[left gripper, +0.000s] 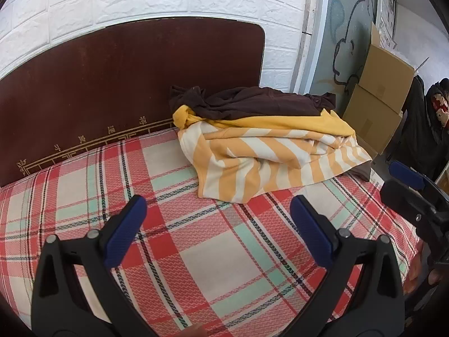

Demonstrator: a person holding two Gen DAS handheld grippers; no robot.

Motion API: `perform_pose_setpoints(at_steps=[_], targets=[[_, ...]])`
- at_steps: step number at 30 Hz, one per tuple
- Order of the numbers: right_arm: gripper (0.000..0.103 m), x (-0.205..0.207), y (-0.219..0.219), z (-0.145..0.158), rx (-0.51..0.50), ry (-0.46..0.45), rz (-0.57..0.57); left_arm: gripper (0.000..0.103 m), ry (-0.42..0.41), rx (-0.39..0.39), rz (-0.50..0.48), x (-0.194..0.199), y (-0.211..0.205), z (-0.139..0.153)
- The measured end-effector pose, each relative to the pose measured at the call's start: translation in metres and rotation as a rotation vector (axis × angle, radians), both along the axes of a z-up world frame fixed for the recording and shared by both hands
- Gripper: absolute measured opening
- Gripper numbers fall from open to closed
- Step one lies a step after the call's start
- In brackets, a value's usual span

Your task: Fold clothes

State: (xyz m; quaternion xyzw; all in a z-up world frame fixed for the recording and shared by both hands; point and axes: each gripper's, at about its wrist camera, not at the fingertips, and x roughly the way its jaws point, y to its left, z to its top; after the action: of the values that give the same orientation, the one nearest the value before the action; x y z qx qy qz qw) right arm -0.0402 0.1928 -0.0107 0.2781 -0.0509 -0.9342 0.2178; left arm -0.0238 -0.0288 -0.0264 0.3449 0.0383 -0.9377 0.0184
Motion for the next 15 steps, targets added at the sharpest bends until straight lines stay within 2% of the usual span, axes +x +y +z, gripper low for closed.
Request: perform_pose_setpoints(at_steps=[15], targets=[[0.101, -0.009, -0.012, 0.0, 0.015, -0.004, 0.034, 0.102, 0.004, -0.018, -0.007, -0.001, 0.005, 0.0]])
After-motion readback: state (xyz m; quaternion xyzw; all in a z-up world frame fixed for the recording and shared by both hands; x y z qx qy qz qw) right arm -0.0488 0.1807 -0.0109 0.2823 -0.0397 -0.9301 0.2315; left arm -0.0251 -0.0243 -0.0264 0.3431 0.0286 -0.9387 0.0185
